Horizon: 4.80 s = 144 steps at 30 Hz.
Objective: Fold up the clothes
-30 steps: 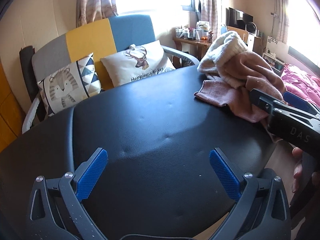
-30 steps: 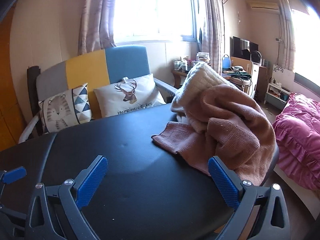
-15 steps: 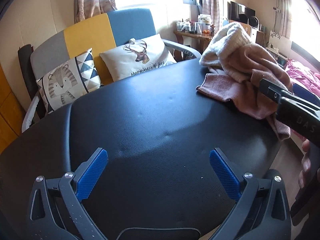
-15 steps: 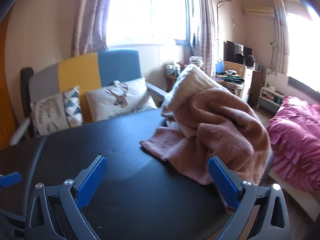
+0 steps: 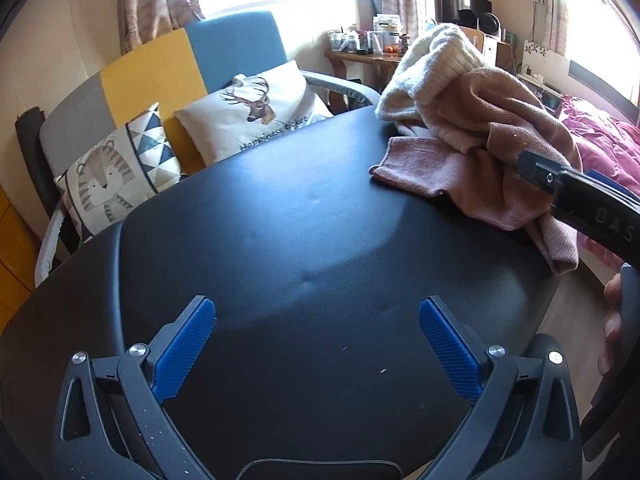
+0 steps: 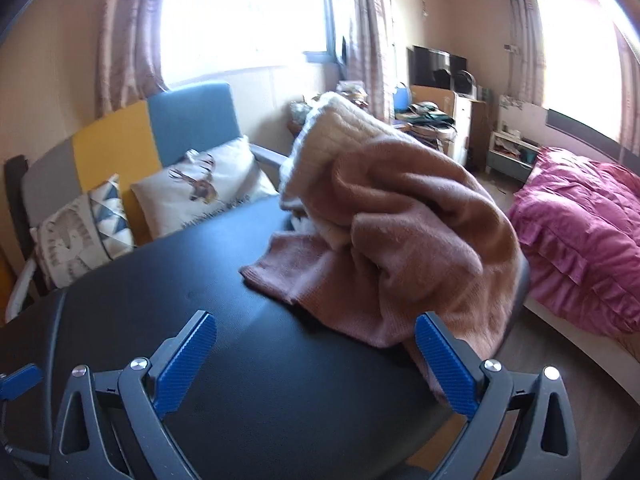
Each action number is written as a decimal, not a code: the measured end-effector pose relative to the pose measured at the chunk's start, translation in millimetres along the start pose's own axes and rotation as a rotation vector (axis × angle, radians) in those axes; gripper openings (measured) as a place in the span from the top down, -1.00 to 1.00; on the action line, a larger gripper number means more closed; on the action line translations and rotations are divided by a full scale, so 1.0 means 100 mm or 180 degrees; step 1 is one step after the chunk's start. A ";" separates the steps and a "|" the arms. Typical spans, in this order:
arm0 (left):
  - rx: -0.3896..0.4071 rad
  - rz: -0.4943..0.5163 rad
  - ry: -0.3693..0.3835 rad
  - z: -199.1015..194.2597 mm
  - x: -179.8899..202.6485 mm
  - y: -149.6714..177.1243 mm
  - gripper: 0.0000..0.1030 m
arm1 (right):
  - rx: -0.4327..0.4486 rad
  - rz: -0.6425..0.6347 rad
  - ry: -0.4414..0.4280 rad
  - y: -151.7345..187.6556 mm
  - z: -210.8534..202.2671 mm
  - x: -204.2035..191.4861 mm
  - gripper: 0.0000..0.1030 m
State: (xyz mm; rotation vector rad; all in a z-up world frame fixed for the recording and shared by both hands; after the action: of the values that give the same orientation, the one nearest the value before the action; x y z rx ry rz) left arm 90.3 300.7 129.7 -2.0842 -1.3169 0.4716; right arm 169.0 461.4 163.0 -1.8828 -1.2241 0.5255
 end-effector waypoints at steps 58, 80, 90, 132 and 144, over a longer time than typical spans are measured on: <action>-0.0044 -0.0394 -0.0506 0.01 -1.03 0.38 -1.00 | -0.0830 0.0568 -0.3194 -0.17 0.60 -0.85 0.65; -0.0150 -0.0187 -0.0243 0.63 -0.83 0.19 -1.00 | -0.0087 0.0078 -0.2018 0.27 0.14 -0.32 -0.30; -0.0257 0.0287 -0.0440 1.19 -0.45 -0.06 -1.00 | -0.0296 0.0412 -0.1227 0.47 0.45 0.70 -0.73; 0.0170 -0.0573 0.0108 0.35 -0.88 0.12 0.79 | -0.0542 0.0657 -0.1515 0.73 0.60 0.33 0.78; 0.0468 -0.0977 -0.0321 -0.26 -1.87 0.51 0.79 | -0.0472 0.0117 -0.2188 0.51 0.20 -0.83 0.78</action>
State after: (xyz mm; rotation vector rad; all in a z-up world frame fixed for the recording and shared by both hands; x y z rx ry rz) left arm 58.2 109.1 109.5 -1.7202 -1.5784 0.5256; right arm 146.1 385.2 103.3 -1.9105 -1.6966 1.1967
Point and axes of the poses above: each gripper's, at about its wrist camera, not at the fingertips, and z roughly the way its jaws point, x to its right, y to its underside, the point moved 2 cm from there along z, roughly the way its jaws point, and after that the axes turned 12 degrees about -z, right-handed, at the moved point
